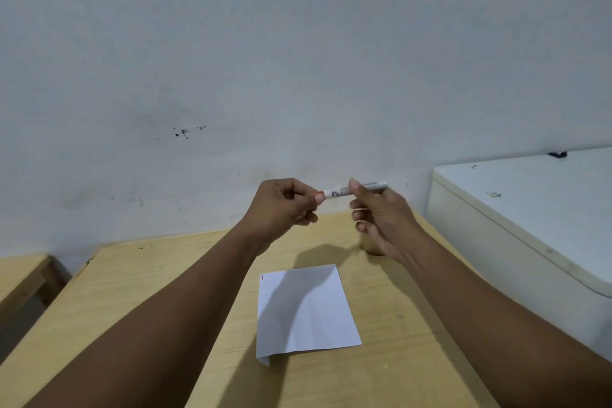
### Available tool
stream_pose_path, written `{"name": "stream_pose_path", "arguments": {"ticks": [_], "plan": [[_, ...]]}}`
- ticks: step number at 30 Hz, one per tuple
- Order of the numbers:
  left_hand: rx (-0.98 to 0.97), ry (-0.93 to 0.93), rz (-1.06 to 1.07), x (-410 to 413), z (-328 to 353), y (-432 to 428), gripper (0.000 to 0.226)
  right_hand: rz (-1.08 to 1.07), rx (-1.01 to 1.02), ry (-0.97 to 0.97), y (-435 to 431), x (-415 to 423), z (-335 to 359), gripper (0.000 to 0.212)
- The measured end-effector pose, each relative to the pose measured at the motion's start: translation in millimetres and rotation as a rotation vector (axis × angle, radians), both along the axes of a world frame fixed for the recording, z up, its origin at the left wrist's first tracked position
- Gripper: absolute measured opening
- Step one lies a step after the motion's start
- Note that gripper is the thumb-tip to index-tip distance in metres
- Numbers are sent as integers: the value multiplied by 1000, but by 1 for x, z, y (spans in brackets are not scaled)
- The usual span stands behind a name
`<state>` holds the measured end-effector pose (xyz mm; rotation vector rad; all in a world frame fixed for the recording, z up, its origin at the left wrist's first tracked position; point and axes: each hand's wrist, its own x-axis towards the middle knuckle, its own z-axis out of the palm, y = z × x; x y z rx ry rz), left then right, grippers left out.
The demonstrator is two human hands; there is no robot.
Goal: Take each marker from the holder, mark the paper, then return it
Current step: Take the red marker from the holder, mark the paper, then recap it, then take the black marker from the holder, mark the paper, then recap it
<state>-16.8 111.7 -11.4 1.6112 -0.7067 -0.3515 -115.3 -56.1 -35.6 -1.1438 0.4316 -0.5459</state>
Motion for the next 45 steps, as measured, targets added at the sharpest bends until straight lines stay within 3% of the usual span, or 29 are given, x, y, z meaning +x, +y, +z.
{"name": "stream_pose_path", "arguments": {"ticks": [3, 8, 11, 15, 20, 26, 34, 41, 45], "plan": [[4, -103, 10, 5, 22, -13, 19, -99, -206, 18, -29, -8, 12, 49], [113, -382, 19, 8, 48, -51, 17, -52, -1045, 276, -67, -17, 23, 27], [196, -536, 11, 3, 52, -78, 15, -78, -1261, 375, -82, -16, 21, 17], [251, -611, -6, -3, 47, -107, 20, -45, -1223, 401, -97, -14, 13, 13], [497, -675, -125, 4, 26, -118, 52, -2, -1155, 452, -109, -11, -11, 11], [648, -851, -178, 11, -1, -122, 35, -19, -1026, 504, -114, -9, -29, 17], [560, -936, -49, 10, -6, -127, 14, -10, -952, 433, -113, -14, -28, 9], [364, -750, 95, 12, 38, -90, 14, -9, -987, 333, -92, -18, 6, 39], [253, -617, 151, 11, 66, -52, 15, 34, -984, 202, -60, -10, 35, 35]]}}
